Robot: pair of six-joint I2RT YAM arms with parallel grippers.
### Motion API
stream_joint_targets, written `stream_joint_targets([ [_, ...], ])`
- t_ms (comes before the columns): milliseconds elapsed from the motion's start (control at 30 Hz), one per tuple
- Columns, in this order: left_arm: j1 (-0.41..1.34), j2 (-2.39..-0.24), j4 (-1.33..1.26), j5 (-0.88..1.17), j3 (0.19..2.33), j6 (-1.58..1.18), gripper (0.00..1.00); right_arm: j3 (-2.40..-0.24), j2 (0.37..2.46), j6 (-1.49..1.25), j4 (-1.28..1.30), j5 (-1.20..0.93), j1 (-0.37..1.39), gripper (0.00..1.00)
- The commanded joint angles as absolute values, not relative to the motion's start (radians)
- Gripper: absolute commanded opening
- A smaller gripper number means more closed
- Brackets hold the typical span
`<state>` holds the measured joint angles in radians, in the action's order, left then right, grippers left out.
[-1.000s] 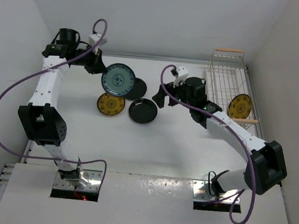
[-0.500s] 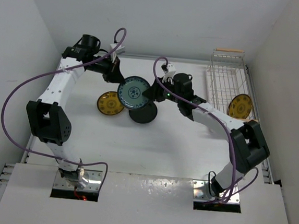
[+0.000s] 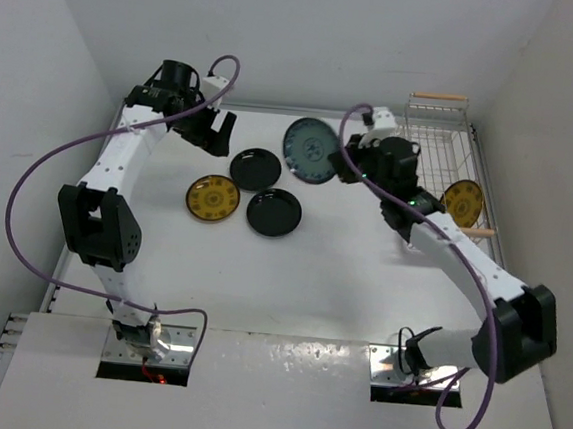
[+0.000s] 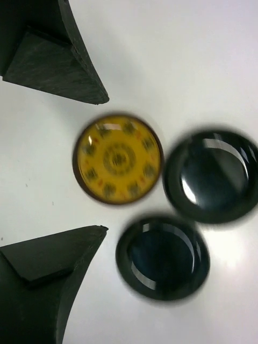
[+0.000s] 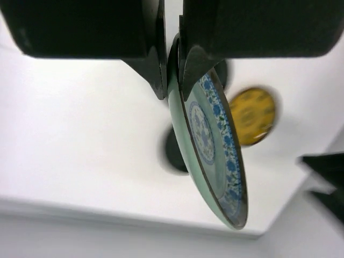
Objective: Load the plates into the dish rack
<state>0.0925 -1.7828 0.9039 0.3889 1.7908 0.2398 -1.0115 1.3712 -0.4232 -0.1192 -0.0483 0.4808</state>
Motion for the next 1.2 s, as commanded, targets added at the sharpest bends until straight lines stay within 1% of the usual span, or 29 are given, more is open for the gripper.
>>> stream_joint_targets([
  [0,0.080,-1.789,0.865,0.062,1.821,0.164,0.99,-1.117,1.254,-0.223,0.027,0.176,0.378,0.00],
  [33,0.071,-1.799,0.865,0.031,1.821,0.164,0.99,-1.149,1.230,-0.195,0.104,0.230,0.338,0.00],
  [67,0.071,-1.799,0.865,-0.012,1.801,0.155,0.99,-1.176,1.223,-0.139,0.124,0.300,0.321,0.00],
  [100,0.061,-1.810,0.865,-0.023,1.801,0.155,0.99,-1.202,1.213,-0.071,0.136,0.378,0.264,0.00],
  [167,0.061,-1.810,0.865,-0.023,1.773,0.155,0.99,-1.252,1.223,-0.012,0.225,0.463,0.218,0.00],
  [200,0.061,-1.810,0.856,-0.023,1.773,0.155,0.99,-1.291,1.251,0.053,0.289,0.491,0.197,0.00],
  [267,0.061,-1.821,0.856,-0.023,1.763,0.155,0.99,-1.330,1.275,0.087,0.378,0.546,0.109,0.00],
  [367,0.061,-1.831,0.856,-0.014,1.763,0.155,0.99,-1.290,1.304,0.133,0.371,0.586,0.005,0.00],
  [400,0.052,-1.832,0.856,-0.014,1.763,0.155,0.99,-1.264,1.307,0.144,0.373,0.580,0.005,0.00],
  [467,0.052,-1.832,0.856,-0.014,1.763,0.155,0.99,-1.243,1.333,0.143,0.380,0.571,-0.066,0.00],
  [600,0.052,-1.841,0.845,-0.023,1.743,0.164,0.99,-1.195,1.368,0.133,0.381,0.532,-0.110,0.00],
  [733,0.043,-1.850,0.836,-0.072,1.681,0.164,0.99,-1.161,1.416,0.106,0.370,0.409,-0.165,0.00],
  [900,0.023,-1.850,0.827,-0.063,1.658,0.164,0.99,-1.175,1.447,0.091,0.380,0.368,-0.170,0.00],
  [1167,0.023,-1.850,0.827,-0.074,1.658,0.164,0.99,-1.134,1.416,0.078,0.402,0.311,-0.170,0.00],
])
